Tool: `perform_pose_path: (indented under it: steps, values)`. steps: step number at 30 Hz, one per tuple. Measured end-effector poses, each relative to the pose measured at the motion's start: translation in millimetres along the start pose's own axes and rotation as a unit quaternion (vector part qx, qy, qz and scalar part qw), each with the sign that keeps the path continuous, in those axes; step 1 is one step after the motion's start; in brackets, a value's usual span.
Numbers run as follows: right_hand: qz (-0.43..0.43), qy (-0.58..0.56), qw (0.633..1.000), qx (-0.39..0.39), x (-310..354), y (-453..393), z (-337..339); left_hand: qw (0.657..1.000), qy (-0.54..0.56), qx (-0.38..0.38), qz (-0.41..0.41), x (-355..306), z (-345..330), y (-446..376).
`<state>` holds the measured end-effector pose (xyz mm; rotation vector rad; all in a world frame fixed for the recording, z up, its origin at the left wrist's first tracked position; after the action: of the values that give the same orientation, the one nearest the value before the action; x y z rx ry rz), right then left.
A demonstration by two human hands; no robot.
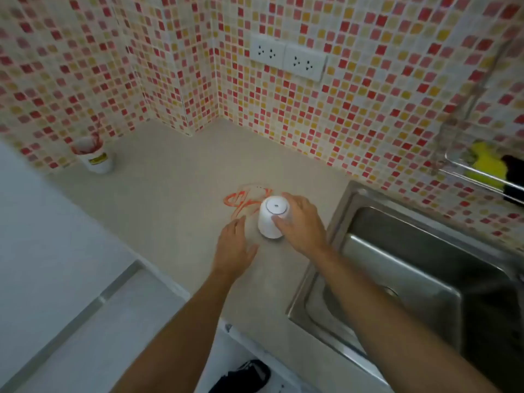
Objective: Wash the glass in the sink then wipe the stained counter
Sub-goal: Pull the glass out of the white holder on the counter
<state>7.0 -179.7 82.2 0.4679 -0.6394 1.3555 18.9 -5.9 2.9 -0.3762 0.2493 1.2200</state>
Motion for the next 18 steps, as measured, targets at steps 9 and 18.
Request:
perform_pose_path:
  steps: [9,18]
  values:
    - [-0.086,-0.041,0.996,-0.001,-5.0,-31.8,-46.3,0.974,0.214,0.066,0.031,-3.4,-44.3,-48.7]
    - [-0.174,-0.051,0.982,-0.051,-9.5,-48.2,-40.8,0.961,0.266,0.018,0.073,-25.0,-55.8,-65.7]
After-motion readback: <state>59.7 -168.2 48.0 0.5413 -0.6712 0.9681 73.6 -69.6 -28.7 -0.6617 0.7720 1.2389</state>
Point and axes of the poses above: each hand's wrist, its own y-axis away from the middle knuckle, its own z-axis out of the back of the hand, x = y × z, the point moved 2 cm from there along -y, towards the middle knuckle, and after that the axes turned 9 degrees about -y, right-handed, at the moved point
